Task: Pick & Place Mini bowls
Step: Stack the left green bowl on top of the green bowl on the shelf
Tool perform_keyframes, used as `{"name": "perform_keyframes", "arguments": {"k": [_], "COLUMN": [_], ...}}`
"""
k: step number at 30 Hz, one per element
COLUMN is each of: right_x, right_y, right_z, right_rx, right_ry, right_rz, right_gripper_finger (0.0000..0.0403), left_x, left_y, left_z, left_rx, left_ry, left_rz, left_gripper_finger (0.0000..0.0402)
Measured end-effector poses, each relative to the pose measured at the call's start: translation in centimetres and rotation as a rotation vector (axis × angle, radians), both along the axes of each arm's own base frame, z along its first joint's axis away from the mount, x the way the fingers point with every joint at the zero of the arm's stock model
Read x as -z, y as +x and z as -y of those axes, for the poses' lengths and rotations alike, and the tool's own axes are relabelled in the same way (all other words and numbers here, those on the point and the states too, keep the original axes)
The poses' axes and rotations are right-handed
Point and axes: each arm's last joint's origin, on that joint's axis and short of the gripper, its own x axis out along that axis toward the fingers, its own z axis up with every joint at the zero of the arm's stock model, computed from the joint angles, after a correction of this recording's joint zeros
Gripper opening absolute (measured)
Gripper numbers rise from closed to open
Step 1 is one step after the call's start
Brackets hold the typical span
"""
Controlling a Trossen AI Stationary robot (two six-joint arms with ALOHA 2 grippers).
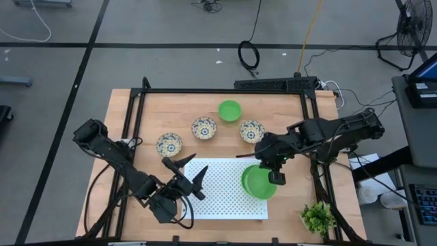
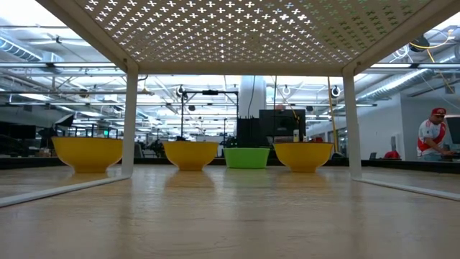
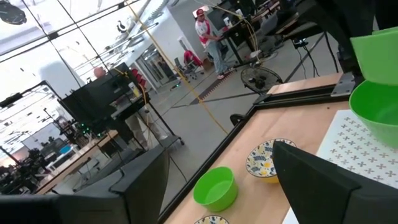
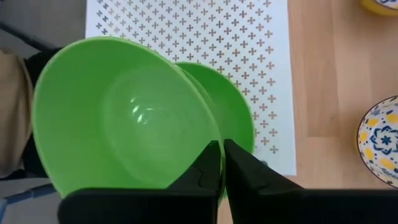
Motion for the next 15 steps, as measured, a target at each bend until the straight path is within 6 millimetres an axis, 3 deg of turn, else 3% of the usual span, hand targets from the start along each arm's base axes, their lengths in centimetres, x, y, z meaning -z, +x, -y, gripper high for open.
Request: {"name": "perform_keyframes", "arguments": {"k": [15], "right_x": [-0.30], "right_y": [-0.14], "right_z": [0.04], "right_rx": [0.021], "right_ry": [0.017], "right_rz": [0.017], "right_gripper_finger": [0.0120], "left_x": [-0.01], "left_y": [0.00], "left_z": [0.00], "left_rx": [0.000], "left_ry": [0.000], "left_rz": [0.001], "left_gripper_finger": [0.0281]}}
